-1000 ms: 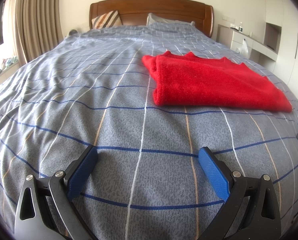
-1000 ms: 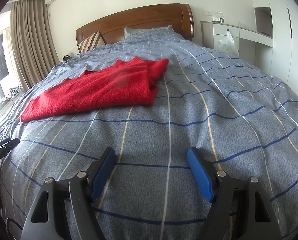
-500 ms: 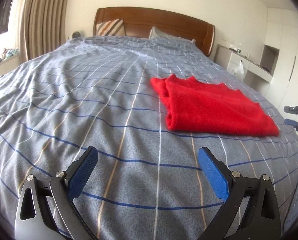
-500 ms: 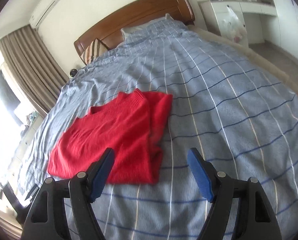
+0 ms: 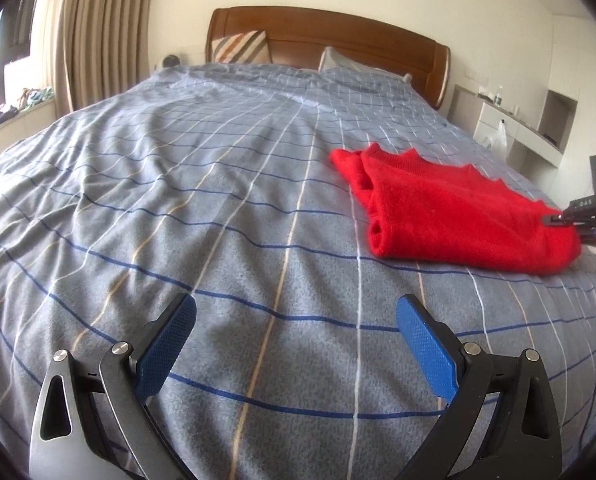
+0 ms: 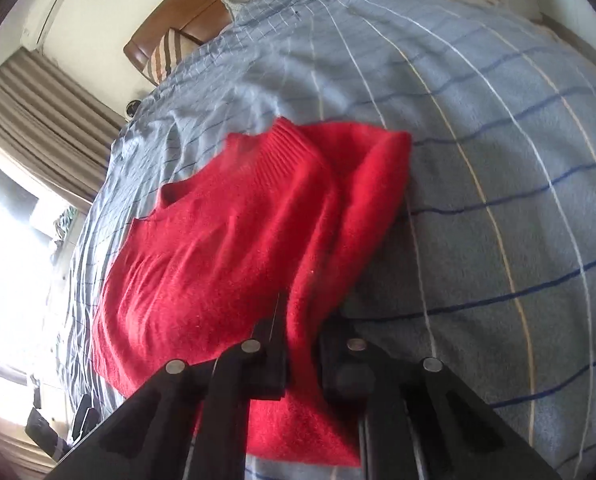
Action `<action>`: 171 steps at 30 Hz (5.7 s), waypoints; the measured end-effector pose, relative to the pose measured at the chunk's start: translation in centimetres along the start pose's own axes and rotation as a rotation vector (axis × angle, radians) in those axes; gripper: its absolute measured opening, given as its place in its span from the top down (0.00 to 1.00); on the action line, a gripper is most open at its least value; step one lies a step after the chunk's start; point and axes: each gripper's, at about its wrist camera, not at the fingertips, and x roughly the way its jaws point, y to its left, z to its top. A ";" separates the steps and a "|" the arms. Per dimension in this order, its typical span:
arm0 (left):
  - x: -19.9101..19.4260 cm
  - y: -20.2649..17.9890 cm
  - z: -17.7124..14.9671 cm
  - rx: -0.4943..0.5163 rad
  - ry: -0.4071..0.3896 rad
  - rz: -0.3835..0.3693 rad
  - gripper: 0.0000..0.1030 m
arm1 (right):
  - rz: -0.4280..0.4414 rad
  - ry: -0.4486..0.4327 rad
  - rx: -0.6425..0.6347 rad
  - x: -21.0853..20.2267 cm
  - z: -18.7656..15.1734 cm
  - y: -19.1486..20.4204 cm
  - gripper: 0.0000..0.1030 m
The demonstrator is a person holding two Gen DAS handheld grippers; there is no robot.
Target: Fold small clothes
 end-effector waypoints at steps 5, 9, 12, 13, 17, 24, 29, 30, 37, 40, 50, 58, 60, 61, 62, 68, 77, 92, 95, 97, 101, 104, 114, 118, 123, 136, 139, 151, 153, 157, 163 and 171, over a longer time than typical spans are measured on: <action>-0.3 2.2 1.0 -0.060 -0.027 0.061 0.02 | 0.099 -0.017 -0.163 -1.5 2.9 10.7 0.89; -0.4 3.5 1.0 -0.109 -0.026 0.070 0.02 | 0.122 0.050 -0.302 2.3 2.3 19.4 0.89; -0.2 4.1 0.9 -0.121 -0.017 0.081 0.02 | 0.098 0.095 -0.358 6.4 0.4 23.6 0.89; 0.0 4.2 0.9 -0.123 -0.011 0.082 0.03 | 0.089 0.115 -0.361 7.6 -0.5 24.2 0.89; 0.4 4.5 0.8 -0.128 0.013 0.077 0.03 | 0.087 0.195 -0.391 11.8 -4.2 25.8 0.81; 0.4 5.3 0.9 -0.167 0.021 0.070 0.03 | 0.439 0.204 -0.308 6.9 -3.6 24.6 0.45; 0.5 5.3 0.8 -0.175 0.017 0.066 0.03 | 0.178 0.125 -0.446 5.2 -3.3 22.5 0.48; 0.5 5.1 0.8 -0.167 0.019 0.067 0.03 | 0.164 0.139 -0.474 5.7 -4.1 22.6 0.54; 1.1 3.6 0.2 -0.100 0.031 0.082 0.03 | 0.092 0.162 -0.625 9.9 -11.1 25.3 0.65; 1.3 3.4 0.0 -0.085 0.041 0.088 0.03 | 0.003 0.107 -0.745 10.1 -13.3 26.2 0.65; 1.4 3.2 -0.1 -0.075 0.054 0.083 0.02 | 0.048 -0.049 -0.629 1.7 -11.2 22.9 0.55; 1.9 2.5 -0.3 -0.041 0.065 0.103 0.02 | -0.033 0.065 -0.459 4.9 -12.0 16.6 0.55; 1.7 2.3 -0.6 -0.030 0.059 0.112 0.02 | -0.036 0.026 -0.467 4.1 -12.7 16.8 0.55; 1.6 2.2 -0.7 -0.025 0.055 0.115 0.02 | -0.045 0.017 -0.465 3.6 -12.8 17.0 0.55; 1.5 2.1 -0.7 -0.018 0.051 0.117 0.02 | -0.064 0.007 -0.462 3.0 -13.1 17.1 0.55; 0.6 0.8 -1.0 0.018 0.039 0.091 0.02 | -0.256 -0.087 -0.535 -1.1 -14.9 17.8 0.33; -0.8 -1.3 -1.8 0.041 0.072 0.010 0.02 | -0.440 -0.151 -0.576 -5.1 -15.1 16.7 0.28; -1.8 -4.7 2.6 0.062 0.076 -0.078 0.02 | -0.492 -0.207 -0.587 -6.6 -14.3 15.4 0.27; -0.2 -5.5 5.2 0.035 0.114 -0.119 0.02 | -0.479 -0.199 -0.584 -5.9 -13.5 15.3 0.27; 1.6 -5.9 6.8 -0.003 0.176 -0.167 0.02 | -0.400 -0.184 -0.548 -5.3 -12.6 14.7 0.26; 6.1 -6.0 8.7 -0.147 0.312 -0.275 0.02 | -0.124 -0.112 -0.365 -3.0 -9.3 12.2 0.23; 9.0 -5.6 9.3 -0.146 0.321 -0.154 0.02 | 0.051 -0.058 -0.235 -0.4 -6.4 10.4 0.23; 13.9 -5.5 9.8 -0.052 0.366 -0.191 0.04 | 0.426 0.108 0.091 12.7 -0.1 8.3 0.28; 14.9 -5.7 9.5 -0.087 0.416 -0.324 0.73 | 0.212 0.081 -0.151 12.7 -0.9 13.0 0.64; 12.1 -6.9 10.3 -0.029 0.314 -0.303 0.79 | -0.046 -0.112 -0.551 8.9 -3.7 19.7 0.71; 9.9 -6.7 13.7 0.120 0.236 -0.118 0.38 | -0.006 -0.115 -0.418 5.3 1.7 17.9 0.22; 7.4 -6.3 10.5 0.169 0.207 -0.057 0.24 | -0.090 -0.095 -0.466 3.9 -1.7 14.8 0.17; -6.0 -9.7 8.0 0.156 0.031 0.098 0.01 | -0.165 -0.141 -0.519 -9.8 -12.6 15.3 0.03; -7.6 -10.3 7.7 0.160 0.016 0.136 0.01 | -0.178 -0.155 -0.510 -11.6 -13.4 15.8 0.02; -10.0 -11.5 7.0 0.190 0.019 0.182 0.01 | -0.209 -0.176 -0.506 -13.8 -15.2 16.6 0.02; -12.6 -12.1 6.4 0.176 0.051 0.227 0.01 | -0.206 -0.171 -0.484 -15.3 -17.0 17.3 0.01; -15.0 -11.9 5.8 0.154 0.073 0.197 0.01 | -0.208 -0.202 -0.475 -17.6 -17.7 18.6 0.01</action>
